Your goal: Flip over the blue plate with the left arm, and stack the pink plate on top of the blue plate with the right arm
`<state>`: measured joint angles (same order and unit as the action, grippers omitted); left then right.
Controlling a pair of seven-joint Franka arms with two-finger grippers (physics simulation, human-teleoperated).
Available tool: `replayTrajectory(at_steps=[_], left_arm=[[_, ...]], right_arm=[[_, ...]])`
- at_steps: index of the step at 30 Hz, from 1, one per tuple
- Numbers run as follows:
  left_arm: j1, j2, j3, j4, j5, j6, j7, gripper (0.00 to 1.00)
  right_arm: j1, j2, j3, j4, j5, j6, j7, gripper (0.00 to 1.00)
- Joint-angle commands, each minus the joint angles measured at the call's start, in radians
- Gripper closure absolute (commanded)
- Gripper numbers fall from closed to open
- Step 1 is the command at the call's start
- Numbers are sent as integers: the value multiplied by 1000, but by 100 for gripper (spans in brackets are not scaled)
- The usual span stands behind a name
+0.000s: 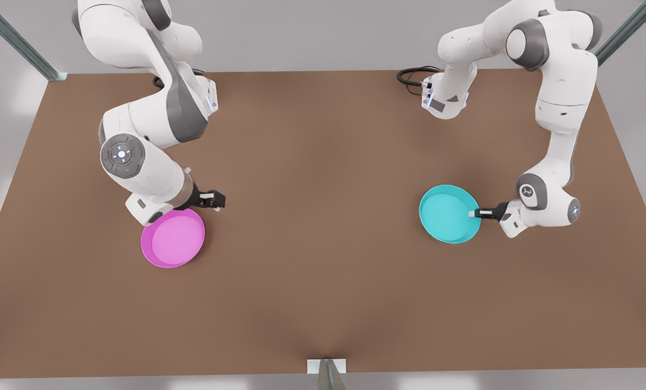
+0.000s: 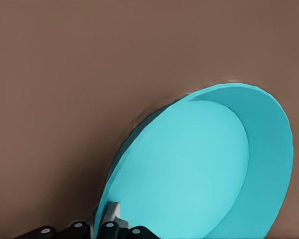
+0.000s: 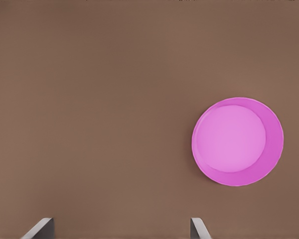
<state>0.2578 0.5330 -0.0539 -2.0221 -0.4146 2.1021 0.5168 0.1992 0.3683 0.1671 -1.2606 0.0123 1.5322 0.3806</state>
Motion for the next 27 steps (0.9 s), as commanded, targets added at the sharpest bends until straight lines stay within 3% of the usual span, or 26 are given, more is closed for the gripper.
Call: replayTrajectory(at_steps=[1,6,13,27], left_arm=[[0,-4,2,0,-104,-8,5,77],[-2,-11,6,16,-102,-28,6,79],[0,-8,8,22,-102,-28,23,79],[-25,-4,6,126,23,-71,8,79]], right_arm=[[0,0,0,0,0,0,0,0],[-7,0,-1,1,-2,-1,0,0],[-141,-2,-3,-22,15,-12,-14,0],[-135,-2,-1,-20,5,-9,-34,0]])
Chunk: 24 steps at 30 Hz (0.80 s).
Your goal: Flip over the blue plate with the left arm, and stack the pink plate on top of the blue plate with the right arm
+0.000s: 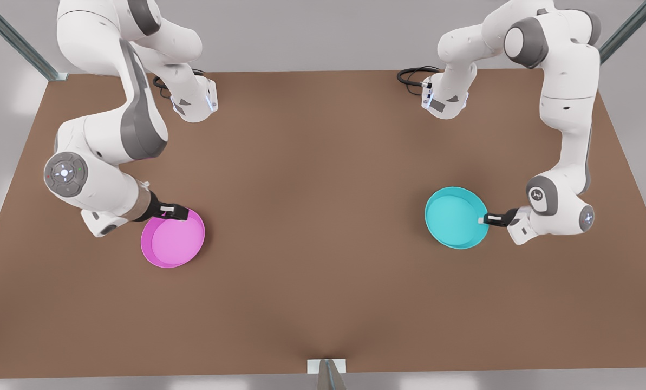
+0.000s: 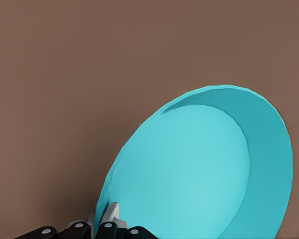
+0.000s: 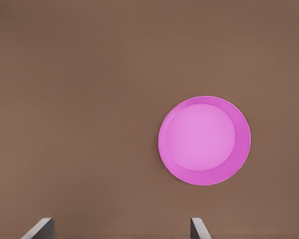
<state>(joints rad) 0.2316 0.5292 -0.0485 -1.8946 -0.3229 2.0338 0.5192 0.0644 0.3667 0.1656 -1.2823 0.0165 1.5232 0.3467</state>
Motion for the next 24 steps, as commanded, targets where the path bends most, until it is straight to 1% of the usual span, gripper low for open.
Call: replayTrajectory(at_steps=[1,4,6,7,8,9,10,11,12,13,14,16,18,20,21,22,24], left_arm=[[-6,0,1,2,-41,-3,1,79],[-15,0,-1,19,-10,-15,-7,79],[-17,0,-22,58,79,-50,-60,79],[-18,0,-42,74,136,-69,-103,79],[-18,0,-65,92,180,-86,-140,79],[-18,-2,-100,107,235,-98,-189,79],[-18,-2,-113,114,280,-115,-228,79],[-18,-3,-143,130,355,-142,-286,79],[-18,-3,-177,144,424,-171,-335,79],[-18,-3,-200,161,496,-214,-384,79],[-18,-3,-248,193,594,-289,-470,79],[-18,-3,-321,218,709,-392,-580,79],[-18,-3,-415,246,855,-509,-732,79],[-20,0,-502,247,976,-599,-893,79],[-50,6,-548,247,1033,-652,-975,79],[-126,8,-536,249,1048,-685,-1005,79],[-221,15,-536,249,1121,-759,-1119,79]], right_arm=[[-2,0,0,0,-1,0,0,0],[-28,-11,2,-6,0,-38,-3,0],[-63,-12,0,-84,-33,-44,-3,0],[-109,-15,3,-146,-33,-5,-29,0],[-158,-28,3,-192,-33,46,-129,0],[-186,-34,3,-221,-30,80,-181,0],[-215,-35,5,-258,-27,138,-248,0],[-241,-37,5,-304,-18,215,-360,0],[-285,-34,5,-348,37,271,-446,0],[-308,-34,5,-380,57,302,-480,0],[-322,-31,3,-402,57,328,-474,0],[-360,-25,5,-469,102,377,-503,0],[-380,-8,5,-523,103,416,-515,0],[-408,55,3,-522,105,471,-557,0],[-433,104,3,-503,106,480,-558,0],[-434,135,3,-480,105,479,-557,0],[-449,179,3,-465,105,495,-563,0]])
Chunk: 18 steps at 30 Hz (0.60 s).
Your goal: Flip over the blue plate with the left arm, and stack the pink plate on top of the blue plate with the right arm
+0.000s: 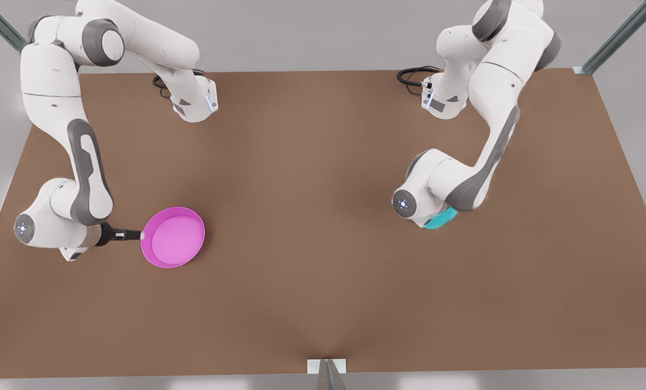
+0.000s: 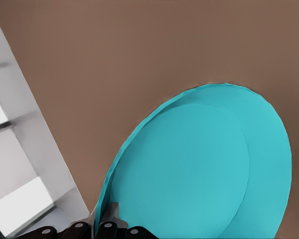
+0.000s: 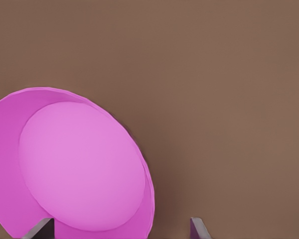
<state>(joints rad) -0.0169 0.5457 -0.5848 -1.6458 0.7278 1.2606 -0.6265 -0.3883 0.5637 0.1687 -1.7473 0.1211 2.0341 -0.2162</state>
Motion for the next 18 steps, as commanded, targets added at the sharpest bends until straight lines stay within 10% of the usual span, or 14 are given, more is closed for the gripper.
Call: replayTrajectory(at_steps=[1,18], left_arm=[[-18,5,0,0,116,-15,-19,79],[-672,286,178,129,424,-490,-351,79]], right_arm=[[-1,2,0,2,0,4,1,0],[12,127,0,71,78,11,-149,0]])
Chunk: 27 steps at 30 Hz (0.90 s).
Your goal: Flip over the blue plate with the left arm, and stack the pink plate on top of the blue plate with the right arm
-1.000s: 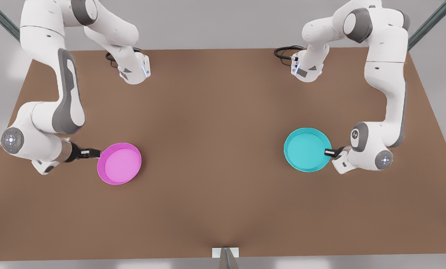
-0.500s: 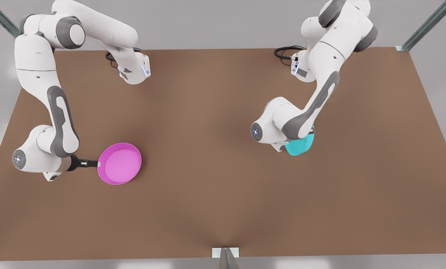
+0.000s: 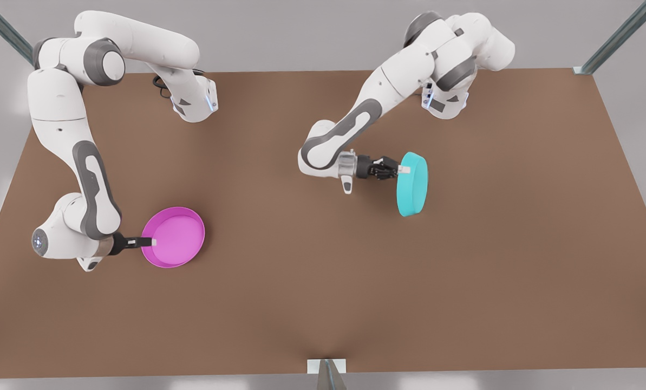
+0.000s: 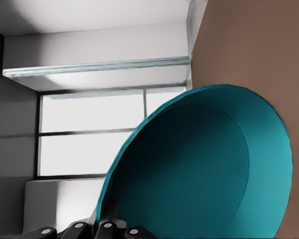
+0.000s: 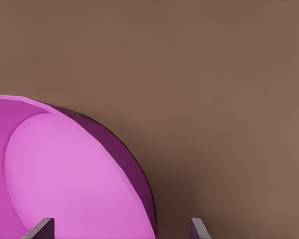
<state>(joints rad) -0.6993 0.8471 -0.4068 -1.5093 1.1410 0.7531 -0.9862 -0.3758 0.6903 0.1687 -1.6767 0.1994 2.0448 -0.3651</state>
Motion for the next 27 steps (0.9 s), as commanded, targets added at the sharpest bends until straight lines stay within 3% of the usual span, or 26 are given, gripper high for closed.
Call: replayTrajectory(at_steps=[1,5,11,16,23,25,26,27], left_arm=[[-8,7,0,3,23,-5,-14,79],[-60,70,5,9,138,-34,-69,79],[-224,184,117,172,152,-72,-72,79],[-273,242,121,238,175,-98,-72,79],[-278,273,120,238,177,-110,-85,79],[-278,274,117,253,168,-107,-83,31],[-278,274,117,253,168,-106,-85,1],[-278,280,117,253,164,-106,-86,0]], right_arm=[[0,0,0,0,0,-2,0,0],[0,8,0,0,3,-3,-28,0],[3,28,0,12,3,-3,-31,0],[12,34,0,26,28,-3,-31,17],[9,34,0,28,29,-2,-31,16],[12,34,0,28,29,0,-29,17],[12,35,0,28,29,0,-29,22],[12,35,0,28,29,2,-29,26]])
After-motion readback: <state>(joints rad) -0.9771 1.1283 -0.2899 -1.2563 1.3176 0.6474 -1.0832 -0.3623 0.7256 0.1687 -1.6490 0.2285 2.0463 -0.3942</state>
